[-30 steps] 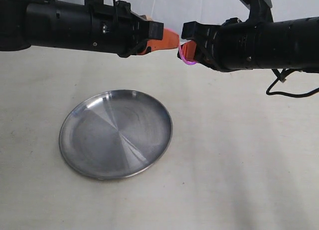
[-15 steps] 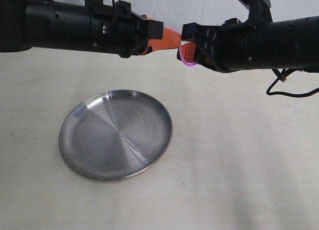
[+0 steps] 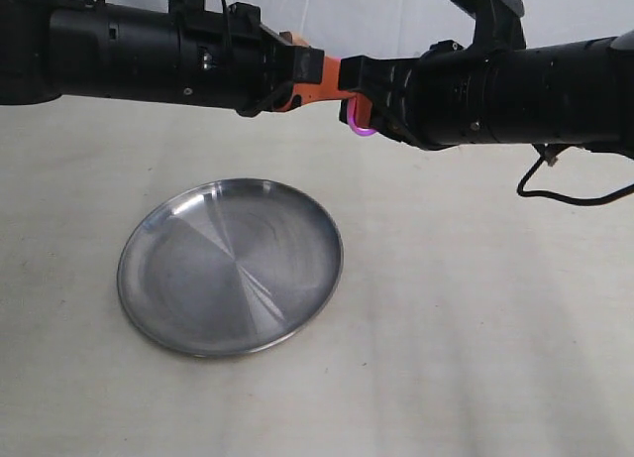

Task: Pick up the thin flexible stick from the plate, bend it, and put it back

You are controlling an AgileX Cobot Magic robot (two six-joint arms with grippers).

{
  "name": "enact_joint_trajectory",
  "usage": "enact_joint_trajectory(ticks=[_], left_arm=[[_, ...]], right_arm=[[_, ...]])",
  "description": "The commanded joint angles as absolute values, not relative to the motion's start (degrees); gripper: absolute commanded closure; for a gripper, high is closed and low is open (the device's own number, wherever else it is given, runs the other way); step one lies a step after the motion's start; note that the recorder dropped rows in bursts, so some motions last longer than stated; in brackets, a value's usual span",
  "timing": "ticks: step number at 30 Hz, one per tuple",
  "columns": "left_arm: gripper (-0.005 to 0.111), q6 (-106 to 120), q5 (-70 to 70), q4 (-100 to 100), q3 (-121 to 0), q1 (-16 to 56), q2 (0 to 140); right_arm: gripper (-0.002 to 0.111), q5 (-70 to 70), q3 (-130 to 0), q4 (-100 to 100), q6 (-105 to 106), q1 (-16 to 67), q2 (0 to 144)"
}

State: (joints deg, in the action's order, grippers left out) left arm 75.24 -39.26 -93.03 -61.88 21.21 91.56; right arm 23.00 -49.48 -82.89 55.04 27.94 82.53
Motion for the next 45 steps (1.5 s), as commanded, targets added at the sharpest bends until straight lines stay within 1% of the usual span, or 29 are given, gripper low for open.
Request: enact_joint_trajectory(ticks=[1,13,22,32,37,45], left_arm=[[0.107,75.6,-37.5,-99.3,-62.9,21.3,90.7],[0.107,77.0,-37.9,-99.3,-62.9,21.3,90.7],[0.107,77.0,-39.4,-99.7,-62.9,21.3,90.7],[0.107,77.0,-40.0,-99.8,-62.9,21.3,90.7],[0.107,77.0,-36.4,-99.9,-62.9,21.3,90.7],[0.107,76.9,-36.3,-99.9,-62.9,21.3,90.7]], right_arm=[[0.109,34.1,-49.2,-80.0,55.5,29.7,82.6],[0.109,39.2,-49.2,-80.0,55.4,29.7,82.6],[0.109,40.0,-49.2,-80.0,55.4,29.7,82.6],[0.109,36.2,-49.2,-80.0,55.4,33.8,82.6],[0.109,36.5,-49.2,-80.1,55.4,33.8,82.6],[0.109,35.6,-49.2,-80.2,55.4,33.8,82.6]])
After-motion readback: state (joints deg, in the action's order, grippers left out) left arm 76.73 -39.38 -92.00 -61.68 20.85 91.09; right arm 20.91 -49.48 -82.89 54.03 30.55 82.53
